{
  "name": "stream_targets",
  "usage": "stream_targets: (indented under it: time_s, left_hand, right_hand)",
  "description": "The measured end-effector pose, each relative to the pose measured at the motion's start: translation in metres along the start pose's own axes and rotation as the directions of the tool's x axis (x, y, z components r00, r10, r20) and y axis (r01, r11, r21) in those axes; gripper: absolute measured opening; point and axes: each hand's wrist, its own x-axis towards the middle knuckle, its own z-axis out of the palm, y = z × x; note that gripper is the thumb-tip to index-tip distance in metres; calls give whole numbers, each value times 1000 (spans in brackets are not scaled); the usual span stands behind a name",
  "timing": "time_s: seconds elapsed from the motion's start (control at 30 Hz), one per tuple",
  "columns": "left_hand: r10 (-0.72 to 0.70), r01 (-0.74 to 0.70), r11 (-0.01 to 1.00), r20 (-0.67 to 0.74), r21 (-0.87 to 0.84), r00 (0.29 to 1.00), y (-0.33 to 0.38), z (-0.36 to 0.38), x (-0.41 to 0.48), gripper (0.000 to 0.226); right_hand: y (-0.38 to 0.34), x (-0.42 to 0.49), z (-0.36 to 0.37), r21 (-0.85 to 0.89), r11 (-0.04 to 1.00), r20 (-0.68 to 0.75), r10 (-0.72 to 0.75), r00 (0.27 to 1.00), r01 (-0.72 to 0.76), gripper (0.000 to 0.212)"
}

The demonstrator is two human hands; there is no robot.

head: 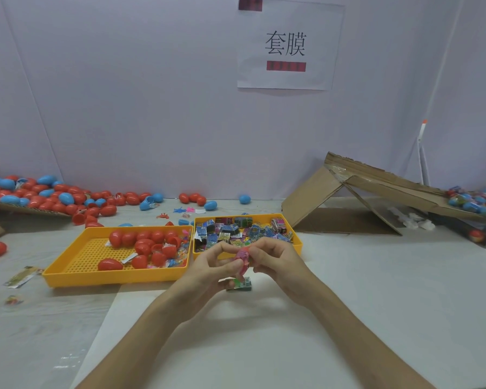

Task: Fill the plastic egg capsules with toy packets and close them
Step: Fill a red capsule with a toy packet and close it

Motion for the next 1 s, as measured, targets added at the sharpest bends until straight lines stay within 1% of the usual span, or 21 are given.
stream_targets:
  time_s: [0.1,0.17,0.37,0.57,0.7,0.8,1.0]
  left_hand:
    - [-1,1,1000,24,-16,1000,-1,1,-1,53]
    - [0,1,1000,29,-16,1000,0,3,-2,48]
    - [4,-4,1000,29,1,1000,1,4,-3,42]
    - [21,-21,999,-14,-30,1000,1,5,-2,42]
    - [34,-35,998,-28,-60,999,1,1,-1,46]
    - [34,-34,998,9,-51,999,1,1,-1,46]
    - [10,-9,997,4,-75,1000,-2,2,1,48]
  right_hand:
    - [-2,-1,-1,56,998,39,-3,999,0,17]
    - [-2,-1,-2,95,995,51,-8,999,3,14]
    - [-2,0,-3,140,990,69,-8,998,-2,14]
    - [-2,0,0,76,997,-14,18,1000,-17,28]
    - [0,1,3,-36,999,-32,-22,999,21,34]
    - [0,1,5,-54,997,-68,-59,996,56,32]
    - [1,0,6,-73,996,-98,-67,993,60,21]
